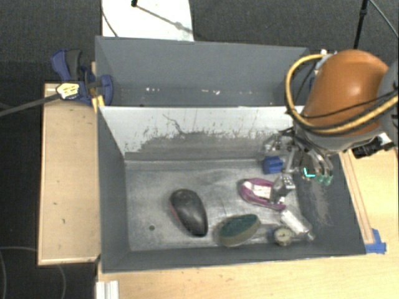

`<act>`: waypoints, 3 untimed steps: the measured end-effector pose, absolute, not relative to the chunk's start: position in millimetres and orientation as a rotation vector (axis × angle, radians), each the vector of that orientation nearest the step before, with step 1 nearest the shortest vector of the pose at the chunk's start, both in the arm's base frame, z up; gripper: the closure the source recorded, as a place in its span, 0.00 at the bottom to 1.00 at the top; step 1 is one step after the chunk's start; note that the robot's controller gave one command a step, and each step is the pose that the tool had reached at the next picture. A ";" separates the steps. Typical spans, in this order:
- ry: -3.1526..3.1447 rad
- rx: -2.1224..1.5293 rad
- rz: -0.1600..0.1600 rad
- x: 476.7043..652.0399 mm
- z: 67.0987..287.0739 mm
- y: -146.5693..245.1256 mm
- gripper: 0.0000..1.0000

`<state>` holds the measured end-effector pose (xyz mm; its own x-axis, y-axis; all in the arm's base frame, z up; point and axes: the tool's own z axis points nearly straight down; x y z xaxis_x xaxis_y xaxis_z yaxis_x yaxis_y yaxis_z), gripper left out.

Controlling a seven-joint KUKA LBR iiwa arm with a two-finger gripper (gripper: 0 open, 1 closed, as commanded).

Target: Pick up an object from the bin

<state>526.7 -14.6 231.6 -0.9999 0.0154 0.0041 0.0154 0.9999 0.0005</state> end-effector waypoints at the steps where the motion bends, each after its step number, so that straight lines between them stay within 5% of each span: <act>1: -3.159 0.124 0.005 528.1 92.4 -83.7 0.00; 2: -3.140 -0.232 0.002 518.1 100.8 -109.6 0.00; 3: -3.139 -0.243 -0.001 525.7 108.3 -99.6 0.00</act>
Offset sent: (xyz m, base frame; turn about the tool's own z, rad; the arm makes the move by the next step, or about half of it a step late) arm -0.0043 -0.0756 -0.1616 -0.0964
